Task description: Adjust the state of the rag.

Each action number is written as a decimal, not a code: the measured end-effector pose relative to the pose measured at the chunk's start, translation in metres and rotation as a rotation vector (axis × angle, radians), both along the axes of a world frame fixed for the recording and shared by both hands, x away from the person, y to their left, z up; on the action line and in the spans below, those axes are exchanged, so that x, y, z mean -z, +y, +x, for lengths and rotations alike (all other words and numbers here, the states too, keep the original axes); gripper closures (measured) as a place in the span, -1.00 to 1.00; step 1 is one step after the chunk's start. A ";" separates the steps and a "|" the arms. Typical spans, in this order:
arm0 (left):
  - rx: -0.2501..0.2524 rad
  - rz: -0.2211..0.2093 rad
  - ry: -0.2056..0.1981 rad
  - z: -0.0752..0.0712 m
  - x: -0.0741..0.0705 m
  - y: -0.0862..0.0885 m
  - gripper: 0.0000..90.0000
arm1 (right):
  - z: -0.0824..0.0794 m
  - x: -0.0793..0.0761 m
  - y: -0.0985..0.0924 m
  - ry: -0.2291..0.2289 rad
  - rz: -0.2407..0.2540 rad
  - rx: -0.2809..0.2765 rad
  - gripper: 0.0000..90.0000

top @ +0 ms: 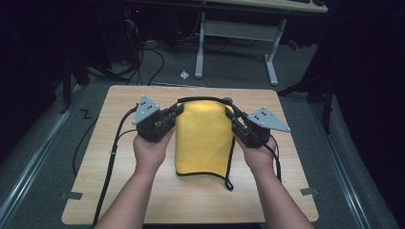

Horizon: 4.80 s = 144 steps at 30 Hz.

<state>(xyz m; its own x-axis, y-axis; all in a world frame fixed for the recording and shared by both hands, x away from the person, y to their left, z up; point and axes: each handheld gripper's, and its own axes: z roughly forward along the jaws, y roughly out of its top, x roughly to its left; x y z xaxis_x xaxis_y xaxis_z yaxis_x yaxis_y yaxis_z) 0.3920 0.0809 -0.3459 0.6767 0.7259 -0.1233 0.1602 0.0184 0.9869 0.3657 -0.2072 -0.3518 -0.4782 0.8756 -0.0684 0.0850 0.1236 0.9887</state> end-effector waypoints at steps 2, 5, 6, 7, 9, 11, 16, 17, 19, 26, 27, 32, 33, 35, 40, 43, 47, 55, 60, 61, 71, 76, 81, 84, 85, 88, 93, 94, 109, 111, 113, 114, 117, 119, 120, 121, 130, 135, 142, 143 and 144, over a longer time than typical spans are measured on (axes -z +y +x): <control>0.005 -0.008 -0.009 0.000 -0.005 0.000 0.89 | 0.000 -0.007 -0.001 -0.012 -0.001 0.001 0.73; 0.007 -0.015 -0.043 0.000 -0.017 0.001 0.89 | -0.001 -0.019 -0.001 -0.040 -0.005 0.003 0.73; 0.007 -0.015 -0.048 0.000 -0.019 0.001 0.89 | -0.001 -0.024 -0.002 -0.051 -0.002 0.004 0.73; 0.007 -0.015 -0.055 0.000 -0.022 0.001 0.89 | -0.001 -0.027 -0.001 -0.058 0.000 0.004 0.73; 0.002 -0.014 -0.062 0.002 -0.026 0.001 0.89 | -0.001 -0.033 -0.001 -0.071 0.004 0.003 0.73; 0.000 -0.013 -0.066 0.003 -0.028 0.002 0.89 | 0.000 -0.036 0.000 -0.084 -0.005 0.003 0.73; -0.001 -0.013 -0.070 0.005 -0.030 0.003 0.89 | 0.001 -0.039 0.001 -0.083 -0.006 -0.002 0.73; -0.001 -0.014 -0.071 0.005 -0.031 0.004 0.89 | 0.001 -0.039 0.001 -0.084 -0.006 -0.002 0.73; 0.000 -0.016 -0.071 0.007 -0.032 0.004 0.89 | 0.002 -0.040 0.002 -0.086 -0.008 -0.003 0.73; 0.032 -0.005 -0.052 0.018 -0.043 0.004 0.89 | 0.008 -0.046 0.000 -0.085 -0.006 0.009 0.73; 0.031 0.004 -0.056 0.021 -0.046 0.003 0.89 | 0.010 -0.048 -0.001 -0.083 -0.005 0.009 0.73; 0.019 0.037 -0.073 0.034 -0.055 -0.002 0.89 | 0.023 -0.055 -0.002 -0.089 -0.022 0.021 0.73; 0.018 0.037 -0.072 0.038 -0.057 -0.002 0.88 | 0.026 -0.056 -0.003 -0.085 -0.019 0.023 0.73; 0.014 0.045 -0.073 0.046 -0.058 -0.003 0.88 | 0.034 -0.058 -0.002 -0.083 -0.035 0.025 0.73; 0.009 0.068 -0.064 0.073 -0.055 -0.005 0.88 | 0.057 -0.055 -0.004 -0.072 -0.051 0.028 0.73; -0.002 0.073 -0.064 0.088 -0.050 -0.009 0.87 | 0.073 -0.050 -0.006 -0.056 -0.050 0.028 0.73; -0.019 0.086 -0.029 0.110 -0.037 -0.011 0.86 | 0.095 -0.041 -0.009 -0.027 -0.047 0.029 0.73; -0.018 0.164 0.062 0.141 -0.007 -0.015 0.87 | 0.125 -0.016 -0.014 0.046 -0.075 0.000 0.73; -0.007 0.190 0.150 0.150 0.024 -0.016 0.89 | 0.142 0.011 -0.019 0.153 -0.125 -0.033 0.73; -0.003 0.196 0.170 0.151 0.030 -0.016 0.89 | 0.144 0.014 -0.019 0.165 -0.128 -0.038 0.73; 0.017 0.191 0.269 0.153 0.058 -0.010 0.90 | 0.151 0.039 -0.021 0.229 -0.159 -0.072 0.72; 0.024 0.185 0.298 0.152 0.069 -0.007 0.90 | 0.152 0.051 -0.020 0.253 -0.146 -0.078 0.72; 0.033 0.179 0.317 0.150 0.076 -0.006 0.90 | 0.152 0.055 -0.022 0.270 -0.117 -0.084 0.72; 0.036 0.180 0.325 0.150 0.078 -0.007 0.90 | 0.152 0.057 -0.023 0.282 -0.113 -0.086 0.72; 0.038 0.181 0.329 0.150 0.079 -0.007 0.90 | 0.152 0.058 -0.023 0.286 -0.112 -0.087 0.72; 0.040 0.175 0.337 0.150 0.083 -0.007 0.90 | 0.152 0.062 -0.024 0.294 -0.109 -0.090 0.72; 0.046 0.164 0.357 0.149 0.091 -0.004 0.90 | 0.153 0.068 -0.024 0.310 -0.099 -0.096 0.71; 0.046 0.163 0.356 0.148 0.092 -0.004 0.90 | 0.153 0.070 -0.024 0.312 -0.094 -0.098 0.71; 0.060 0.160 0.394 0.145 0.105 -0.002 0.90 | 0.156 0.086 -0.026 0.370 -0.036 -0.101 0.69; 0.067 0.161 0.404 0.144 0.106 -0.001 0.89 | 0.156 0.088 -0.027 0.384 -0.025 -0.098 0.64; 0.070 0.155 0.410 0.144 0.106 0.000 0.89 | 0.157 0.088 -0.028 0.404 -0.012 -0.091 0.55; 0.071 0.152 0.414 0.144 0.106 0.000 0.87 | 0.157 0.087 -0.028 0.410 -0.013 -0.080 0.47; 0.071 0.152 0.415 0.143 0.105 0.000 0.84 | 0.157 0.085 -0.032 0.404 -0.024 -0.039 0.27; 0.072 0.150 0.420 0.143 0.104 0.000 0.82 | 0.157 0.083 -0.035 0.399 -0.025 -0.015 0.18; 0.072 0.150 0.419 0.143 0.104 0.000 0.82 | 0.157 0.081 -0.036 0.395 -0.023 -0.006 0.16; 0.071 0.155 0.417 0.143 0.104 0.000 0.82 | 0.157 0.080 -0.036 0.392 -0.026 -0.001 0.15; 0.024 0.125 0.434 0.144 0.101 0.007 0.53 | 0.156 0.062 -0.049 0.354 -0.026 0.062 0.12; -0.036 0.120 0.418 0.142 0.099 0.016 0.39 | 0.154 0.061 -0.054 0.353 -0.038 0.075 0.12; -0.076 0.122 0.404 0.139 0.096 0.029 0.33 | 0.153 0.063 -0.056 0.349 -0.044 0.090 0.12; -0.080 0.122 0.402 0.138 0.095 0.031 0.33 | 0.153 0.063 -0.056 0.350 -0.043 0.091 0.12; -0.082 0.120 0.401 0.138 0.094 0.032 0.32 | 0.153 0.063 -0.056 0.347 -0.045 0.090 0.12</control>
<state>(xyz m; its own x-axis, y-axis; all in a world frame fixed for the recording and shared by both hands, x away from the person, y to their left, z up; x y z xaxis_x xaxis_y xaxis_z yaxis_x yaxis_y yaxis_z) 0.5299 0.1129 -0.4401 0.5320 0.8003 -0.2765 0.5343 -0.0640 0.8429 0.5187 -0.2628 -0.4145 -0.4007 0.9151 0.0446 0.4270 0.1434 0.8928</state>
